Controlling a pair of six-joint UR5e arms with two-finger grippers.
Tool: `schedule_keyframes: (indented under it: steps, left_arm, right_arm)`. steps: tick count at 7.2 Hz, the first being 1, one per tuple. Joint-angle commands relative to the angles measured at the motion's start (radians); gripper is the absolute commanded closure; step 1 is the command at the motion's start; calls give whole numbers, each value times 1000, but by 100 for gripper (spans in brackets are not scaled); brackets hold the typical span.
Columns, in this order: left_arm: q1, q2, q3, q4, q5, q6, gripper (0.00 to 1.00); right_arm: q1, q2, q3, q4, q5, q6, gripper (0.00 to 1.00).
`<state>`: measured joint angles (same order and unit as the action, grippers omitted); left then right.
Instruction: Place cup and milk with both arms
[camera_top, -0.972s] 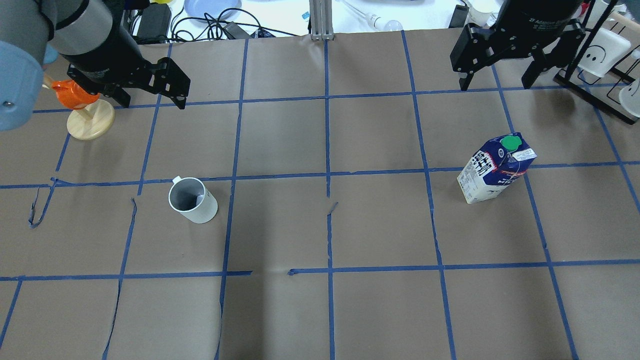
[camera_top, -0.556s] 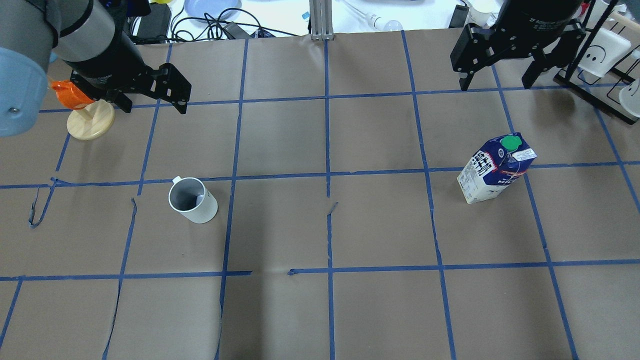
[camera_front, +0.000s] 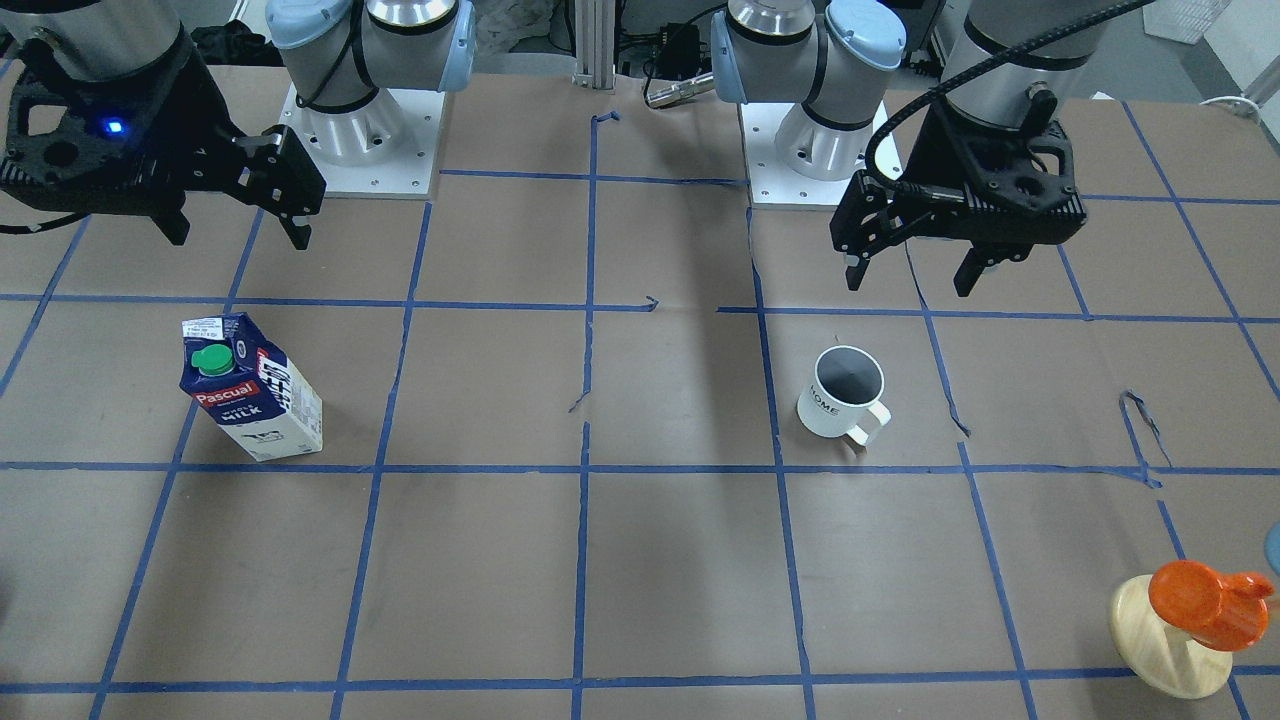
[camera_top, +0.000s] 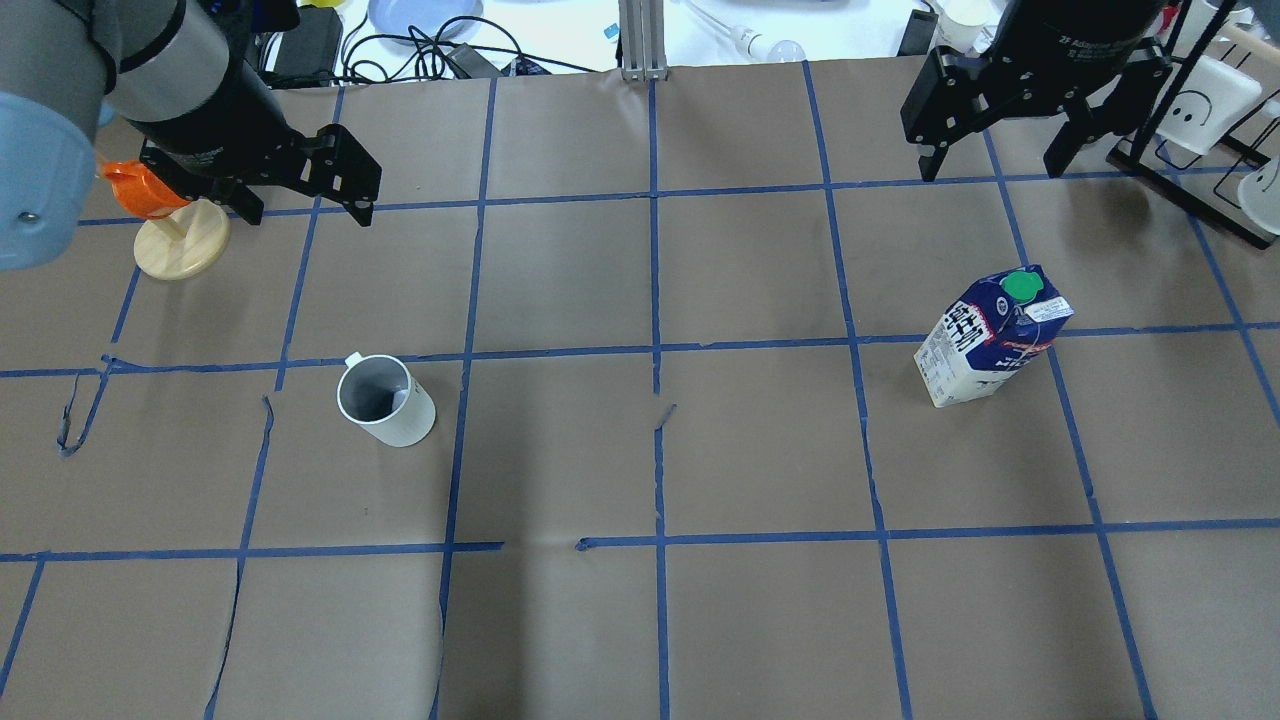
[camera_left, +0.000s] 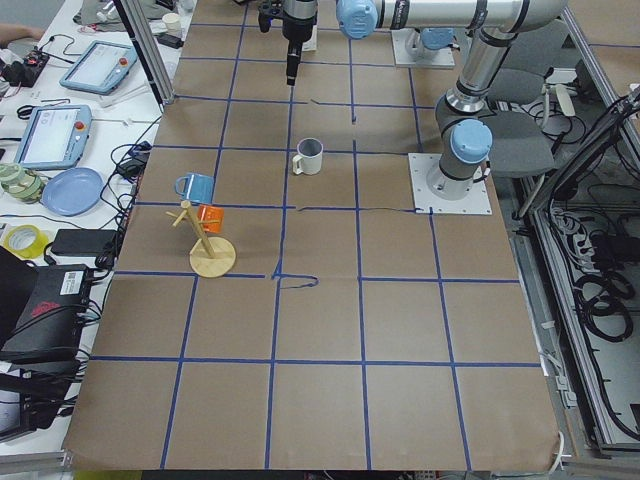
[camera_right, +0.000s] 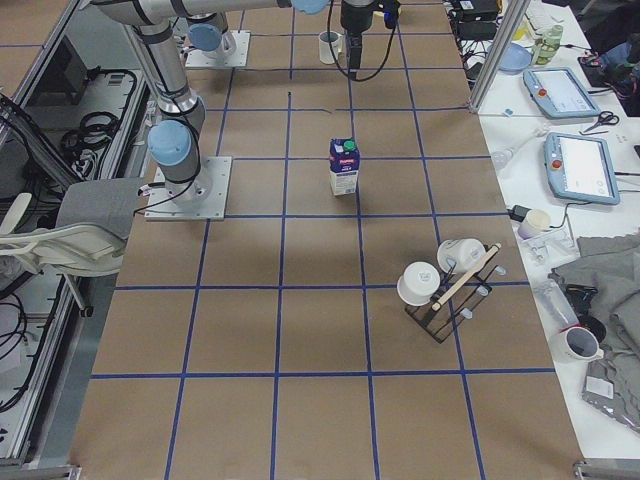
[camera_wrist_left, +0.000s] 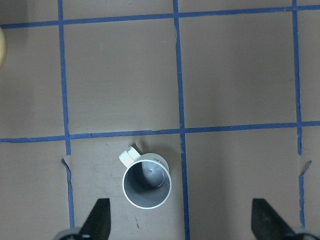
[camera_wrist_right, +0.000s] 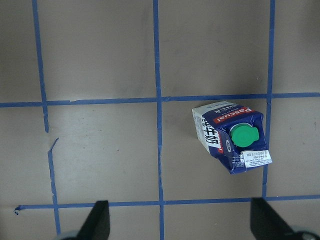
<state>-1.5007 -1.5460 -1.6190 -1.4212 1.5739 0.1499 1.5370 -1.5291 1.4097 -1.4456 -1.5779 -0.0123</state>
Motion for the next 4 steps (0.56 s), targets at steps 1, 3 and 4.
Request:
schedule_keyframes:
  steps: [1, 3, 4]
  left_arm:
    - [161, -58, -100, 86, -64, 193, 0]
    - [255, -83, -275, 241, -111, 223, 0]
    - [255, -82, -336, 272, -111, 220, 0]
  right_arm:
    - [0, 1, 0, 1, -1, 0, 0]
    - [0, 1, 2, -1, -1, 0, 0]
    - [0, 1, 2, -1, -1, 0, 0]
